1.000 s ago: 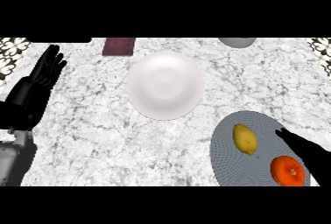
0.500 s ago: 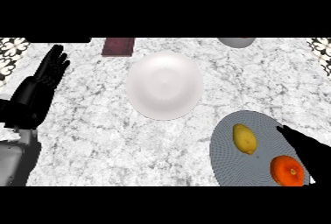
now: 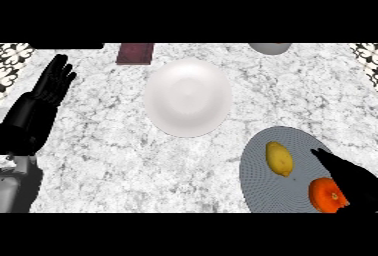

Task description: Pick the squash from the placemat and place it in the plate

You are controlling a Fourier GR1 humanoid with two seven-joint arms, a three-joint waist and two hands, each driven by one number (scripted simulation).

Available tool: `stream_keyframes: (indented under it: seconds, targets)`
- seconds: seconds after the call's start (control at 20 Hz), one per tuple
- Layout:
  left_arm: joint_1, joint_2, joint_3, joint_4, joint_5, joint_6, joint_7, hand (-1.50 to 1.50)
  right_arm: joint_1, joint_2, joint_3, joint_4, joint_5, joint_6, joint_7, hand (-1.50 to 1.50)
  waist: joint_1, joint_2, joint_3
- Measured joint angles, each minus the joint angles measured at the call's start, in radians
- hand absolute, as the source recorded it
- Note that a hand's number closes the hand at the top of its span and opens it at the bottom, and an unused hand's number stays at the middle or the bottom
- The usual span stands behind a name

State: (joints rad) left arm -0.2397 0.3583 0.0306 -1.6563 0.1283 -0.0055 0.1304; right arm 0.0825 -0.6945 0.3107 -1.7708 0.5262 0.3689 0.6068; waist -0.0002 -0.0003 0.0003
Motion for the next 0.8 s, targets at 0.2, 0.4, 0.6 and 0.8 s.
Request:
stream_keyframes:
  seconds: [0.2,0.4,0.6,0.8]
  targets:
    - [0.003,-0.022,0.009,0.013,-0.020,-0.009,-0.010,0.00,0.008,0.035,-0.017,0.035,0.041,0.023,-0.021,-1.50,-0.001,0.000,0.000]
    - [-0.014,-0.046,0.013,0.040,-0.043,-0.015,-0.021,0.00,-0.010,0.077,-0.024,0.115,0.109,0.020,-0.054,-1.50,-0.001,0.000,0.000]
    - [-0.009,-0.047,0.021,0.024,-0.043,-0.029,-0.009,0.00,-0.006,0.101,-0.030,0.150,0.169,-0.065,-0.139,1.50,-0.002,-0.001,-0.002]
    - [-0.024,-0.051,0.028,0.044,-0.050,-0.031,-0.015,0.00,-0.020,0.111,-0.031,0.170,0.252,-0.174,-0.212,1.50,-0.003,-0.001,-0.002]
